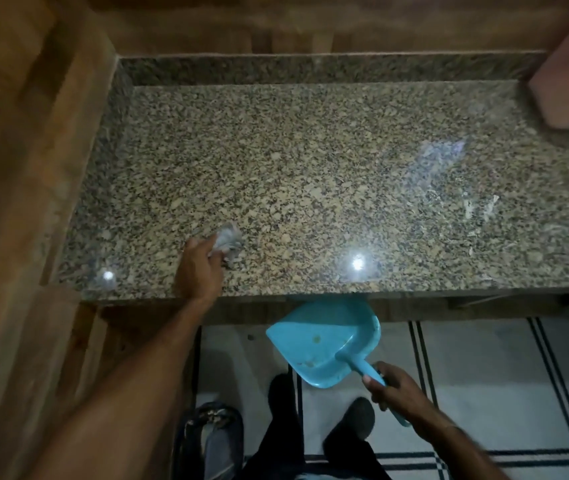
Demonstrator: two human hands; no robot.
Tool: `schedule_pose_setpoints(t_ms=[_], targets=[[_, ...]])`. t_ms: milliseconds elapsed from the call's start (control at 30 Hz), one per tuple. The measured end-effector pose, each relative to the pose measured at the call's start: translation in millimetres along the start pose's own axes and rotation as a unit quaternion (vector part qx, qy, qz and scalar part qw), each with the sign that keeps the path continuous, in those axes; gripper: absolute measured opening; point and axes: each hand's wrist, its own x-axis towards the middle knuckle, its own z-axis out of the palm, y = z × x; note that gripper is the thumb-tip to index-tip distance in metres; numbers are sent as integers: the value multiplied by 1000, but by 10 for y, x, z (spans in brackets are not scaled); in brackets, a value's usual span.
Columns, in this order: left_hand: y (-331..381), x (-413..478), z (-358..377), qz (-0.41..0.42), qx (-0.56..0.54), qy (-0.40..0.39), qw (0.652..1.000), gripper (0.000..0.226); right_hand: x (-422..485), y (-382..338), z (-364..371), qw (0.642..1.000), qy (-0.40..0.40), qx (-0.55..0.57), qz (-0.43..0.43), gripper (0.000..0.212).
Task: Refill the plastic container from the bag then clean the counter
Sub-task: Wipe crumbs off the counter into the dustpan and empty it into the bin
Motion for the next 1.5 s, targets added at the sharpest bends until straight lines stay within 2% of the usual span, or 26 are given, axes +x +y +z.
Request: schedule_pose_setpoints(t_ms=[100, 167, 233, 367, 433, 533, 567, 633, 700, 767, 833, 900, 1000, 1133, 1200, 1267, 1367, 1433, 1500], targets=[[-252, 160, -196, -64, 26, 64, 996, 31, -42, 125, -19, 1000, 10, 9, 10, 25], [-397, 197, -252, -107, 76, 62, 989, 30, -72, 192, -38, 1000, 21, 20, 11, 29], [-298, 121, -123, -104, 109, 40, 988, 31, -99, 240, -58, 999, 30, 29, 14, 27], [701, -309, 451, -13, 73, -23, 997, 27, -173, 272, -147, 997, 51, 52, 22, 21], [1228, -554, 804, 60, 31, -63, 996, 42, -209, 317, -236, 996, 63, 59, 25, 18], [1750, -841, 1078, 225, 12, -191, 955, 39, -300, 424, -434, 994, 75, 70, 24, 14], [1802, -852, 1095, 240, 4, -200, 950, 36, -337, 476, -527, 994, 80, 72, 25, 12], [1656, -731, 945, 194, 32, -119, 973, 36, -371, 567, -681, 993, 89, 78, 31, 9], [1455, -583, 850, 71, 52, -41, 995, 36, -436, 732, -923, 991, 94, 89, 37, 10], [1302, -466, 839, -14, 63, -17, 998, 24, -443, 864, -1140, 989, 102, 95, 42, 11], [1549, -550, 1060, -20, 106, -11, 994, 28, -453, 994, -1404, 987, 108, 106, 46, 14], [2107, -869, 1402, 4, 108, -44, 993, 38, -453, 1099, -1673, 986, 115, 113, 51, 16], [3017, -1427, 1965, 109, 71, -138, 982, 54, -429, 1205, -2034, 981, 136, 128, 43, 16], [3675, -1612, 2473, 162, 70, -183, 967, 47, -426, 1358, -2468, 980, 140, 136, 32, 17], [3684, -1490, 2472, 139, 35, -160, 977, 42, -442, 1418, -2655, 982, 136, 133, 22, 20], [3561, -1298, 2330, 74, 2, -91, 993, 38, -466, 1458, -2848, 982, 129, 137, 15, 20], [3234, -952, 2057, -36, 45, -15, 998, 33, -436, 1529, -3067, 982, 126, 140, 15, 24], [3082, -711, 1991, -96, 63, -4, 993, 33, -376, 1575, -3158, 980, 131, 147, 15, 32], [3159, -613, 2107, -103, 92, -16, 990, 34, -321, 1584, -3216, 978, 135, 157, 17, 38]])
